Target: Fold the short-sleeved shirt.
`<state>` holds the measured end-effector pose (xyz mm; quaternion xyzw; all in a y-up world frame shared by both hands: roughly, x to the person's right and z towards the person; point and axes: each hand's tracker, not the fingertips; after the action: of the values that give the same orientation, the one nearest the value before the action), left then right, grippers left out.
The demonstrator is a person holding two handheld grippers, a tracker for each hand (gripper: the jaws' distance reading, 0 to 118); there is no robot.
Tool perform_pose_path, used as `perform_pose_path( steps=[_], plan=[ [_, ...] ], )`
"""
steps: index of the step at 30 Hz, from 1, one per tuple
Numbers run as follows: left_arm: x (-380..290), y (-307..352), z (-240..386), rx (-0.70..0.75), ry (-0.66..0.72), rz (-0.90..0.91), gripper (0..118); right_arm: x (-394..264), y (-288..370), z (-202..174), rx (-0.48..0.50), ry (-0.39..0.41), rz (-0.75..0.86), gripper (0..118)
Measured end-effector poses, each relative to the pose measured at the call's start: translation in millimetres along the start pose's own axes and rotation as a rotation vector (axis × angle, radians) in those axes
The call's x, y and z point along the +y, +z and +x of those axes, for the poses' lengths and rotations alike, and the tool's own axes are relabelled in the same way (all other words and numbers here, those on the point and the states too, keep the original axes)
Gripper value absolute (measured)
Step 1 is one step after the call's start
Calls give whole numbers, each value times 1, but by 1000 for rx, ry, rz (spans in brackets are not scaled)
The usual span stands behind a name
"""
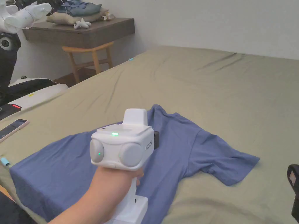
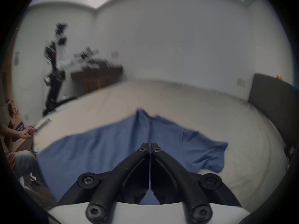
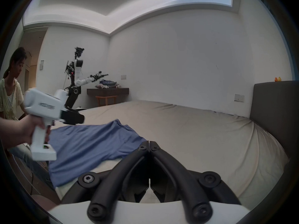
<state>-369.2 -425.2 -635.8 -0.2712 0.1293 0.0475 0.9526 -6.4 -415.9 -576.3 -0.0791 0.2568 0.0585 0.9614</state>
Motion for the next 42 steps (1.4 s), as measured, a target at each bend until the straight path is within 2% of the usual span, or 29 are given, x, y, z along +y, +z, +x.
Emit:
perform_pose_path(
  steps=[1,2,3,4,5,6,9,12,14,15,16,17,21,26,30,33,37,39,42],
  plan=[
    [2,-34,-1,-15,-18,-93,8,-4,-5,6,-10,4,-11,0],
    [2,-64,-2,-4,2,-147,26,-8,-8,12,-21,-5,-28,0],
    [1,-85,-3,6,7,-204,64,-11,-10,18,-26,-13,-40,0],
    [-1,-107,-8,4,15,-256,91,-17,-11,24,-32,-40,-66,0],
    [-2,-123,-10,23,34,-265,104,-22,-11,31,-58,-67,-100,0],
    [-2,-133,-11,43,42,-266,105,-23,-11,35,-52,-51,-79,0],
    [-3,-153,-11,81,42,-268,105,-32,-8,47,-61,-71,-108,0],
    [-12,-166,-13,79,8,-357,96,-40,-5,56,-68,-105,-131,0],
    [-8,-159,-8,95,-17,-284,69,-45,-1,58,-77,-114,-139,0],
    [-7,-155,-4,66,-35,-279,42,-46,1,59,-80,-117,-142,0],
    [-7,-149,2,65,-67,-250,5,-45,2,60,-82,-122,-144,0],
    [-7,-146,7,83,-119,-232,0,-44,5,60,-80,-129,-146,0],
    [-2,-127,16,66,-156,-236,0,-32,20,66,-83,-146,-128,0],
    [51,-63,32,-11,-168,-105,0,1,56,85,-71,-142,-78,0],
    [86,-7,73,-87,-188,-19,0,36,98,102,-85,-127,-51,0],
    [99,35,131,-209,-258,28,0,55,144,118,-115,-152,-18,0],
    [107,84,227,-393,-328,87,0,65,210,128,-203,-135,38,0],
    [107,107,280,-490,-351,86,0,65,240,130,-244,-128,54,0],
    [93,132,361,-629,-424,70,0,47,284,155,-293,-130,88,0]
  ],
)
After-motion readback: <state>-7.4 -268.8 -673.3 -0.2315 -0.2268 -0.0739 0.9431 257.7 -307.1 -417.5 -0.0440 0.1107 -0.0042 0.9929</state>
